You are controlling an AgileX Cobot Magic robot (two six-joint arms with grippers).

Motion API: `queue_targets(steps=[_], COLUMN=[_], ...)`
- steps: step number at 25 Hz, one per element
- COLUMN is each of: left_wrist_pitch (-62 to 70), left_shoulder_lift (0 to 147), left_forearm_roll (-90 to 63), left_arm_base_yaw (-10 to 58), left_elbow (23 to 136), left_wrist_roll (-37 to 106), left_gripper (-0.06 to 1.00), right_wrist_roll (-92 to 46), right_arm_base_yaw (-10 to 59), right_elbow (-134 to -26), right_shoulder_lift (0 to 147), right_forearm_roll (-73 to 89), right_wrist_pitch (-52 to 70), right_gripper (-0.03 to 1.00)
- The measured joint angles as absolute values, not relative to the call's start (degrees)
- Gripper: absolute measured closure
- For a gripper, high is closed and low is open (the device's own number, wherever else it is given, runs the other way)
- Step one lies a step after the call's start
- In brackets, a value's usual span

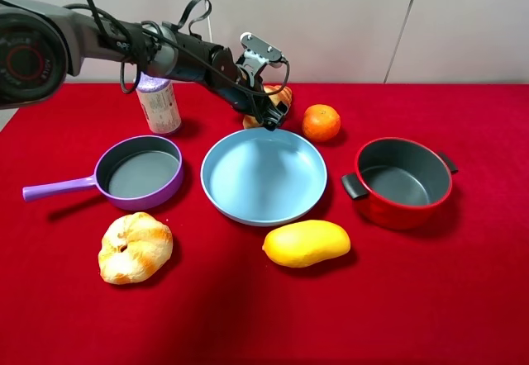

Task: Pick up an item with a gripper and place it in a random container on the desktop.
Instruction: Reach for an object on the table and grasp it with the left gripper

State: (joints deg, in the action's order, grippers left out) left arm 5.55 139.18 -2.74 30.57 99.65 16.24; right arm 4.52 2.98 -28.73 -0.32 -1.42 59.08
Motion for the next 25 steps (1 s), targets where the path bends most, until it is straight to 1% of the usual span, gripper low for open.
queue_targets(steps=[17,20,25], left_wrist_pitch=[2.2,2.2,2.2], left_shoulder_lift=[139.3,139.3,139.3], left_forearm_roll=[-2.7,-2.7,-2.7], left_arm_base_yaw=[30.6,30.6,30.6], left_elbow=[99.6,99.6,99.6], left_wrist_roll=[16.2,16.2,16.2], left_gripper=[-0.03,-0.01,0.07], right_wrist_roll=[4.5,4.5,4.5], right_arm_base_yaw=[3.0,3.0,3.0], right_elbow=[-28.7,-28.7,-28.7], right_shoulder_lift=[-0.3,-0.3,-0.3], right_forearm_roll=[-1.3,-1.3,-1.3], right_wrist_pitch=[59.1,59.1,59.1], right_gripper=[0.27,0.27,0.27])
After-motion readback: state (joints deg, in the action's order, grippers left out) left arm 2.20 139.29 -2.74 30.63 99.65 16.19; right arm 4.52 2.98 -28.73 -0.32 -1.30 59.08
